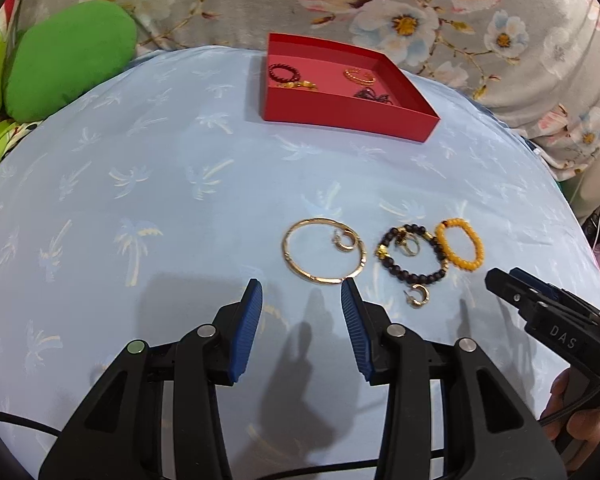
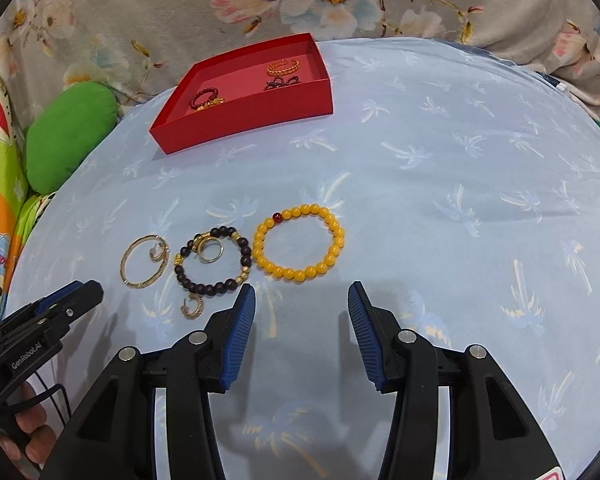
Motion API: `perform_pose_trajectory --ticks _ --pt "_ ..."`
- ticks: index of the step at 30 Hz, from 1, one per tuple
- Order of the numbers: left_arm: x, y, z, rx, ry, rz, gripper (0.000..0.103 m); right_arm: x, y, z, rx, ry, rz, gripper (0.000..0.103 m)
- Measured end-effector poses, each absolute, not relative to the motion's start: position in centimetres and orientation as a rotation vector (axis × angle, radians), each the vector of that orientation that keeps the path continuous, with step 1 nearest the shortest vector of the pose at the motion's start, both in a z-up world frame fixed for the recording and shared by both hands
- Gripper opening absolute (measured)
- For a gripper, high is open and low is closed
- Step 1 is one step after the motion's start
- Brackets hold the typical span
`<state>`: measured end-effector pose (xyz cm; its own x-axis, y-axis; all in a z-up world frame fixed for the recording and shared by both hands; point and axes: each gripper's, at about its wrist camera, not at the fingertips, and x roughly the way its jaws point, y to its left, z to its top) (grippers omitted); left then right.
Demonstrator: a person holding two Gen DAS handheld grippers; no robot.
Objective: Organize jewelry
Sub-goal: 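Move both open grippers back to the remaining jewelry, then grasp the gold hoop bangle with the left gripper while the right grasps the orange bead bracelet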
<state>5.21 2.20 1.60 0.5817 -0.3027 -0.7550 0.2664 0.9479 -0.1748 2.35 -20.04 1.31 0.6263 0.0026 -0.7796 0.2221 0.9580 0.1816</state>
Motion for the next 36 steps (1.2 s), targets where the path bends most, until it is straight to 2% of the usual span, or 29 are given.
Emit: perform_pose_trajectory --ticks 24,32,36 --pt "9.5 0.5 -0.5 0.035 0.873 -0.272 0.035 6.6 -21.4 -0.6 0.219 0.906 -0.195 0.045" --pt "9.5 0.2 -0.7 0.046 0.872 -0.293 0.004 6.6 -21.4 -0.7 0.194 0.898 -0.218 0.022" --pt "9.4 0.0 -0.7 0.049 0.875 -0.303 0.003 6.6 -21.6 -0.7 0.206 0.904 -0.206 0.009"
